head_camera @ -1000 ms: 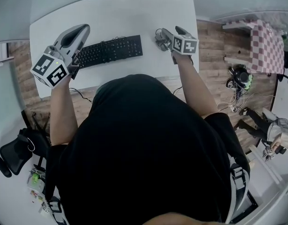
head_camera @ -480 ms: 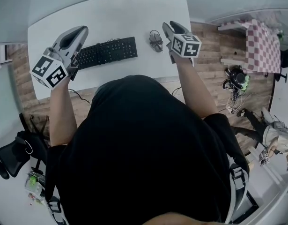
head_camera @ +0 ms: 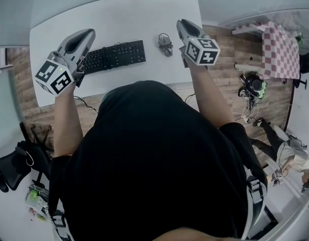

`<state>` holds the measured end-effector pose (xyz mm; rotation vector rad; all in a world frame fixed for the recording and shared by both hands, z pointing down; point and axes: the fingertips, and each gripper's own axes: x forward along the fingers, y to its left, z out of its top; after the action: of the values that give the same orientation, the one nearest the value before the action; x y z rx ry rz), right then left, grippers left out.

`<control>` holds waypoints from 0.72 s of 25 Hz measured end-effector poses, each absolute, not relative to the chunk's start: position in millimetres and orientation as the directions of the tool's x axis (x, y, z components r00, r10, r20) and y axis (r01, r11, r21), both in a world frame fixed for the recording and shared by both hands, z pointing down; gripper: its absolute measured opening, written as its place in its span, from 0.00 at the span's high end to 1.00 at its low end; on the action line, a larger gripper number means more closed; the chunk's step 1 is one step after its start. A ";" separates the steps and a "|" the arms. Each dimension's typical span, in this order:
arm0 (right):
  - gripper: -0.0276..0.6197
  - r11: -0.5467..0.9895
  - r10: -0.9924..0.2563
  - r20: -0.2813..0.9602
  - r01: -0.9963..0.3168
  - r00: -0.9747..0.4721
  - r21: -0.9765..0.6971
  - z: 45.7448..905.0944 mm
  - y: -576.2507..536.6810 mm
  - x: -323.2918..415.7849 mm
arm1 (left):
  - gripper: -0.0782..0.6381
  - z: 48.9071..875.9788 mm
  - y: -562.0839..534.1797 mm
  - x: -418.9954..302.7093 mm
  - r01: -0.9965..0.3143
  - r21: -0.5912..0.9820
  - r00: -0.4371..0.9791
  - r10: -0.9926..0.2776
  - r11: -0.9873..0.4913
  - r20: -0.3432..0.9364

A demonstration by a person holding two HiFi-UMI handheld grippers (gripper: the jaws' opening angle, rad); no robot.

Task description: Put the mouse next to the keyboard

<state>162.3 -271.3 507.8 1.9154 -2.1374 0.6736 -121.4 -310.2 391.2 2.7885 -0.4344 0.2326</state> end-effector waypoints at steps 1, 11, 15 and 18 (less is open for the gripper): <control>0.83 0.063 -0.892 0.429 -0.977 -0.146 -0.202 504.9 -270.7 161.7 | 0.86 390.9 -309.6 -121.0 -0.319 0.275 0.941 -0.269 -0.907 0.205; 0.87 0.091 -0.913 0.377 -0.977 -0.158 -0.190 480.4 -256.1 153.4 | 0.86 389.4 -301.5 -120.2 -0.312 0.268 0.941 -0.258 -0.912 0.218; 0.88 0.100 -0.915 0.370 -0.979 -0.161 -0.179 476.0 -250.5 151.2 | 0.86 389.8 -299.1 -118.4 -0.308 0.267 0.942 -0.255 -0.913 0.216; 0.89 0.106 -0.917 0.365 -0.979 -0.163 -0.172 474.7 -247.8 149.5 | 0.86 391.6 -297.2 -117.6 -0.306 0.271 0.944 -0.254 -0.913 0.211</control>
<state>149.5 -247.8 474.7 1.9152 -2.2059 0.5630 -117.6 -297.2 391.6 2.7957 -0.4126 0.2466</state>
